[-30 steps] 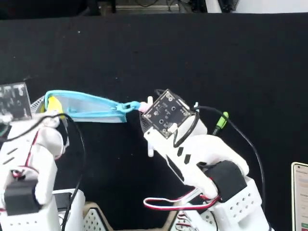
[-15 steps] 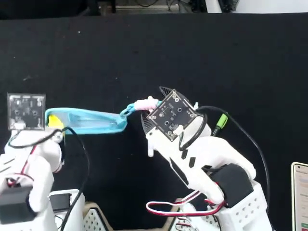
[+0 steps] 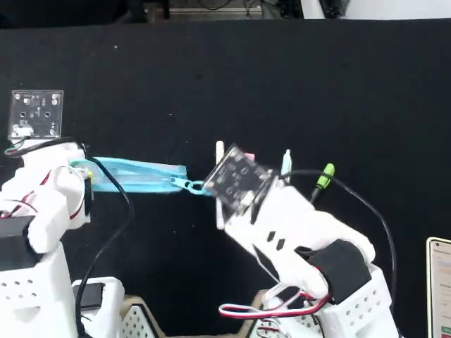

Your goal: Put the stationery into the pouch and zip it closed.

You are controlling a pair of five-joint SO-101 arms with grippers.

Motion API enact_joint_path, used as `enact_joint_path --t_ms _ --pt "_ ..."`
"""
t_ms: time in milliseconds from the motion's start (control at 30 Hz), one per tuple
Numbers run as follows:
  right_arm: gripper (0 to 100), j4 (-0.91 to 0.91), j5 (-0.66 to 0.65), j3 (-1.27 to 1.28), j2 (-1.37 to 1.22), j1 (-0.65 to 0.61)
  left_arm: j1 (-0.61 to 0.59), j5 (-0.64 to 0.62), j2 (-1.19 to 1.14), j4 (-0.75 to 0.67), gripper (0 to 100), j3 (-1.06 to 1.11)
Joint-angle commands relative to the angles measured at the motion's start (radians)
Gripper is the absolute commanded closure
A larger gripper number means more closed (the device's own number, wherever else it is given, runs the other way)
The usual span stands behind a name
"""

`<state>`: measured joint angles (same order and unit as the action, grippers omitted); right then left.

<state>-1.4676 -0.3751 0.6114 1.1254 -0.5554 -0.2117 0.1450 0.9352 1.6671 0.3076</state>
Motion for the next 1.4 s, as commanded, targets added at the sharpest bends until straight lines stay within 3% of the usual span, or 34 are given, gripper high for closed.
enact_joint_path --t_ms 0,100,300,567,1033,1367 --pt "80.0 -0.146 -0.081 -0.019 0.018 -0.1 0.021 -0.018 -0.044 -0.054 97 0.021" --pt "79.2 -0.196 -0.078 -0.044 0.018 -0.201 0.021 -0.018 -0.044 -0.091 97 0.064" --pt "64.9 -0.276 0.02 -0.236 0.019 -0.284 0.013 -0.011 -0.032 -0.094 97 0.13" --pt "66.6 -0.293 0.018 -0.274 0.027 -0.276 0.021 -0.094 0.035 -0.118 97 0.134" --pt "66.9 -0.195 -0.1 0.12 0.492 0.183 0.015 0.003 -0.005 -0.114 97 0.186" --pt "66.9 -0.121 -0.101 0.226 0.39 0.203 0.015 0.002 -0.118 -0.115 93 0.177"
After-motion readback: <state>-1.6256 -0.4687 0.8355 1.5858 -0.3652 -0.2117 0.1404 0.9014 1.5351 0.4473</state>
